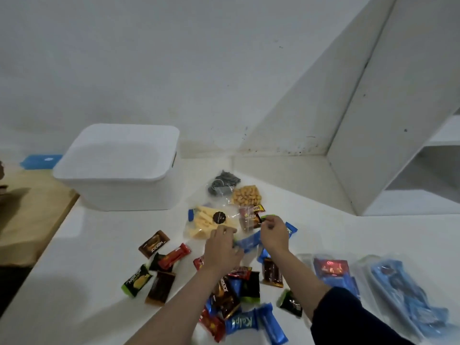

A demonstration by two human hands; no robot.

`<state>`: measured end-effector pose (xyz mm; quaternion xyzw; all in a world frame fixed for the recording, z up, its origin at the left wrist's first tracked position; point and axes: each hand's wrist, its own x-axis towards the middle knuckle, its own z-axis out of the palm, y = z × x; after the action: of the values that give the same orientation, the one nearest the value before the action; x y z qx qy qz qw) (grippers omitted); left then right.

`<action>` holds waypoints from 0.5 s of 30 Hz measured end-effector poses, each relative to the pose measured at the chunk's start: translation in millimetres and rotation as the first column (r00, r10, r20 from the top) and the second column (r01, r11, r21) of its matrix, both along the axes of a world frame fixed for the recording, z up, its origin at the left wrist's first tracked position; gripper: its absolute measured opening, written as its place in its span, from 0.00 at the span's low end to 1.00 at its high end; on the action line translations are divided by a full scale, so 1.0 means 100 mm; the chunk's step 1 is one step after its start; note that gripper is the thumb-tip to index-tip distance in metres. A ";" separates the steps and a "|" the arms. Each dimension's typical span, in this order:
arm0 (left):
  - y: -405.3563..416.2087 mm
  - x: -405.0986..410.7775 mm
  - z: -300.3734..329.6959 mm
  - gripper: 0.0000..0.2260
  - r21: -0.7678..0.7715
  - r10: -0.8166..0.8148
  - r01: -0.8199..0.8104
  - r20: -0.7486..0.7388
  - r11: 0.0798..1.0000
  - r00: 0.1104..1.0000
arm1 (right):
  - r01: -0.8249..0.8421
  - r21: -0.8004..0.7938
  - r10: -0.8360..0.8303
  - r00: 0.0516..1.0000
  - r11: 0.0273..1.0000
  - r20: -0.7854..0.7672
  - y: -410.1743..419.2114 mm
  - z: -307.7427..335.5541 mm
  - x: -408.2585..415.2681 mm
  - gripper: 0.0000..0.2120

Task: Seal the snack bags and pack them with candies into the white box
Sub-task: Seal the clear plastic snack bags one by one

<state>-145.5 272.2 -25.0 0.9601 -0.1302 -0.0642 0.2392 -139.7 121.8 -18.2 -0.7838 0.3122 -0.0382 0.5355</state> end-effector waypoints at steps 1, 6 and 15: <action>-0.03 0.04 -0.04 0.23 0.040 -0.046 0.045 0.026 0.998 0.999 | 0.007 -0.002 -0.007 1.000 1.000 -0.013 -0.02 -0.02 0.09 0.12; -0.20 0.18 -0.17 0.28 0.238 -0.268 0.248 0.054 0.939 0.962 | -0.050 0.007 0.051 0.992 0.999 -0.118 -0.09 -0.06 0.47 0.13; -0.29 0.34 -0.44 0.34 0.608 -0.425 0.359 -0.040 0.708 0.904 | -0.146 0.084 0.161 0.961 0.986 -0.225 -0.13 -0.22 0.82 0.14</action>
<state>-111.8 243.5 -69.1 0.9374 -0.3161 -0.1019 -0.1047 -57.5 108.9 -40.6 -0.7866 0.3118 0.1053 0.5225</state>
